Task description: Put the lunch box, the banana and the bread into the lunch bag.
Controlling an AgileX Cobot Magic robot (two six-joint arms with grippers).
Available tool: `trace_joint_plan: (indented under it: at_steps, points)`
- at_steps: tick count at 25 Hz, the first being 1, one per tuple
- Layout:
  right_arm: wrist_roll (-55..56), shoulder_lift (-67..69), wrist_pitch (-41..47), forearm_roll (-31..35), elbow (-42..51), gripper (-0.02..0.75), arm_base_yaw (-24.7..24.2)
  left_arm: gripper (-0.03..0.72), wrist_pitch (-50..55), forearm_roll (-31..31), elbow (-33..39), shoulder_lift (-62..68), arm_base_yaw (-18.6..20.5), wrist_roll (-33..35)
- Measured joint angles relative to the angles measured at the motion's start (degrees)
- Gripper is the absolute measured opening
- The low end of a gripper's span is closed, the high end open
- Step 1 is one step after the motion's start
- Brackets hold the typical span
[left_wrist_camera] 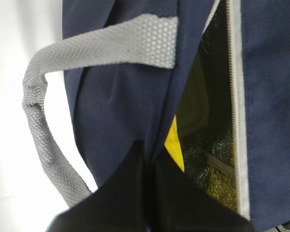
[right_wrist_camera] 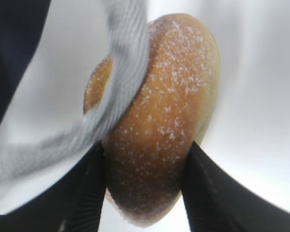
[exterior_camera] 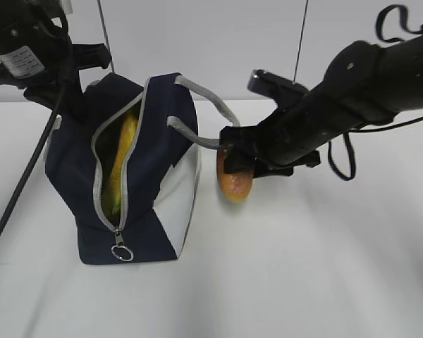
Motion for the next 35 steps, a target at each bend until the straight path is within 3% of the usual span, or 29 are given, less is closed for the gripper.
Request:
trace_joint_plan:
  at_steps: [7, 14, 17, 24, 27, 35]
  points:
    - [0.0, -5.9, 1.6, -6.1, 0.0, 0.355, -8.5, -0.003, 0.0, 0.0, 0.0, 0.0, 0.0, 0.0]
    - [0.0, -10.1, 5.9, -6.4, -0.4, 0.352, -11.8, -0.003, 0.0, 0.0, 0.0, 0.0, 0.0, 0.0]
    - [-1.0, -11.7, 8.9, 0.2, -1.5, 0.352, -11.5, -0.003, 0.0, 0.0, 0.0, 0.0, 0.0, 0.0]
    - [-17.8, -12.9, 17.8, 29.4, -3.8, 0.351, -7.3, -0.003, 0.0, 0.0, 0.0, 0.0, 0.0, 0.0]
    - [-21.9, -12.8, 18.0, 37.5, -4.0, 0.351, -4.0, -0.003, 0.0, 0.0, 0.0, 0.0, 0.0, 0.0]
    - [-24.0, -6.1, 17.6, 44.0, -5.0, 0.35, 0.6, -0.003, -0.1, -0.2, 0.0, 0.0, 0.0, 0.0]
